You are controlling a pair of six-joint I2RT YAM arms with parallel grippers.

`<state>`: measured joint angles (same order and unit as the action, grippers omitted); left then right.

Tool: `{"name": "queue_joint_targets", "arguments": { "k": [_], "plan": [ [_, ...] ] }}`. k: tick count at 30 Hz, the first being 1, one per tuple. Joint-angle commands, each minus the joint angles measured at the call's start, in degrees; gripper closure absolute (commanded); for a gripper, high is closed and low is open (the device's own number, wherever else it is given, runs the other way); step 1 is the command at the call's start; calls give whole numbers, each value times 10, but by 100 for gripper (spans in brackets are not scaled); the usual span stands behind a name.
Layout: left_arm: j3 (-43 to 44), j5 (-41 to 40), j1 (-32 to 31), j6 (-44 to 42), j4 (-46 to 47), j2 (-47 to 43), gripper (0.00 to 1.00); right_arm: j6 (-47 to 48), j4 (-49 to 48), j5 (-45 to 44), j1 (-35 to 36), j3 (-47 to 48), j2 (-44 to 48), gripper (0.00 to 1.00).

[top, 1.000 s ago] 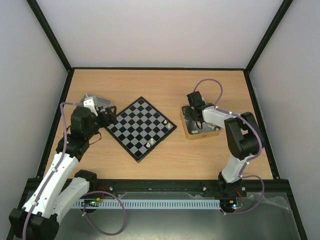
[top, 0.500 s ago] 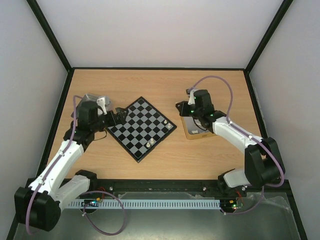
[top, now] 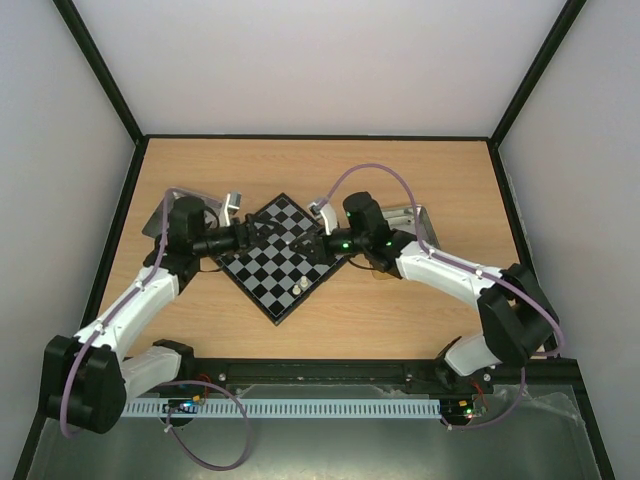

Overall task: Set up the chess pieces on the board
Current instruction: Place the chess piece on the chessboard.

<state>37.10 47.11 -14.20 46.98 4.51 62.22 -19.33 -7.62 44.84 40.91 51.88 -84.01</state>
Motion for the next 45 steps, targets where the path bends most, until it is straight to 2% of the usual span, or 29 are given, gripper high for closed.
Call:
{"name": "queue_joint_targets", "arguments": {
  "k": [1, 6, 10, 20, 26, 30, 32, 34, 36, 41, 45],
  "plan": [
    [-14, 70, -7, 52, 46, 8, 30, 9, -37, 39, 14, 30, -19, 90],
    [-23, 88, -13, 63, 64, 26, 53, 1, -52, 40, 19, 32, -26, 90],
    [-33, 98, -20, 80, 87, 42, 58, -7, -61, 41, 20, 35, -30, 90],
    [-43, 106, -24, 103, 118, 53, 86, -15, -69, 33, 20, 34, -39, 90],
    [-52, 110, -25, 119, 136, 50, 96, -21, -73, 21, 22, 35, -43, 89],
    [-46, 88, -25, 93, 109, 45, 98, -25, -73, 2, 22, 33, -39, 77],
    [-33, 57, -24, 57, 63, 43, 98, -21, -59, -16, 22, 33, -34, 69],
    [-14, 7, -25, 7, -16, 42, 98, -16, -28, -72, 22, 36, -25, 57],
    [6, -59, -25, -41, -82, 39, 98, -13, 0, -125, 22, 34, -17, 50],
    [54, -239, -45, -125, -214, 44, 98, -26, 37, -263, 22, 16, 13, 45],
    [73, -338, -94, -153, -260, 59, 98, -57, 62, -429, 22, 9, 37, 45]
  ]
}}
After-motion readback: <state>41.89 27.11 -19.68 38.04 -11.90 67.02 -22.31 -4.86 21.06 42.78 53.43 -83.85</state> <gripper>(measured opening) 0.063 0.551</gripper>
